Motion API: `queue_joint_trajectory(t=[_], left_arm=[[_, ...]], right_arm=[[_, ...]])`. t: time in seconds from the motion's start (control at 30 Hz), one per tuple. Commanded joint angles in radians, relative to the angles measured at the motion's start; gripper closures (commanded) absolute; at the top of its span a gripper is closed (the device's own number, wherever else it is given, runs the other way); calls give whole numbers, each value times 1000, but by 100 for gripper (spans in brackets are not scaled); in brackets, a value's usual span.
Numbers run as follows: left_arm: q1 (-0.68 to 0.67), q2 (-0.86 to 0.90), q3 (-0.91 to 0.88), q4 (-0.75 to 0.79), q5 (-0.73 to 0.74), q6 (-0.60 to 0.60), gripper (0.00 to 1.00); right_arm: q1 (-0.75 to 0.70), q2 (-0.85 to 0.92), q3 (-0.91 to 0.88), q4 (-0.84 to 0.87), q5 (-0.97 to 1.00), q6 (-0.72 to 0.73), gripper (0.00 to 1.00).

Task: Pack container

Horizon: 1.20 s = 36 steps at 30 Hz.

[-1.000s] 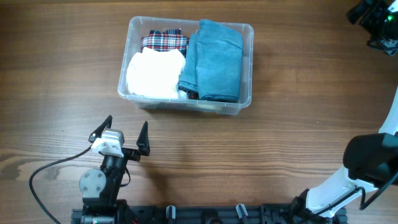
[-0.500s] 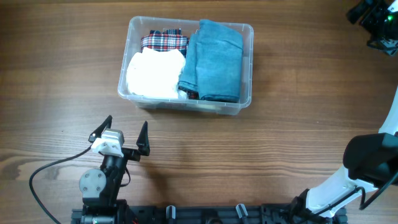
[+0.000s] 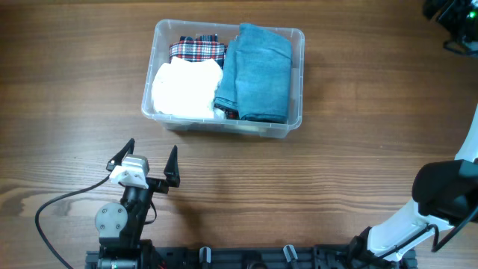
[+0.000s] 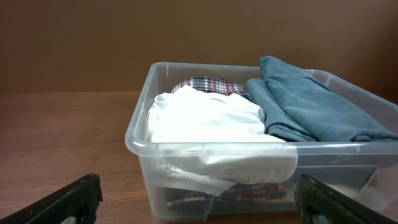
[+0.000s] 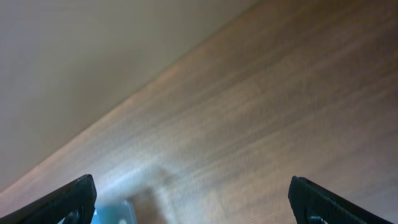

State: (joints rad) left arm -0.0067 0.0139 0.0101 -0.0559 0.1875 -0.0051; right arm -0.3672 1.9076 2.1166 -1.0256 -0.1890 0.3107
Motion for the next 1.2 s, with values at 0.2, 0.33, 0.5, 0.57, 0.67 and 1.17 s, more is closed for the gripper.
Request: queue_joint_trajectory(t=[0.2, 0.33, 0.5, 0.57, 0.67, 1.17], left_arm=[[-5, -8, -5, -4, -10, -2, 0], [-5, -8, -5, -5, -10, -2, 0], [-5, -8, -5, -4, -10, -2, 0], [-5, -8, -5, -4, -10, -2, 0], [-5, -8, -5, -4, -9, -2, 0], [-5, -8, -5, -4, -10, -2, 0]], right_arm=[[170, -70, 2, 19, 175, 3, 0], [314, -161, 2, 16, 386, 3, 0], [475, -313, 2, 18, 503, 4, 0], [502, -367, 1, 18, 495, 4, 0], [514, -465, -58, 51, 479, 3, 0], [459, -1225, -1204, 850, 258, -76, 0]])
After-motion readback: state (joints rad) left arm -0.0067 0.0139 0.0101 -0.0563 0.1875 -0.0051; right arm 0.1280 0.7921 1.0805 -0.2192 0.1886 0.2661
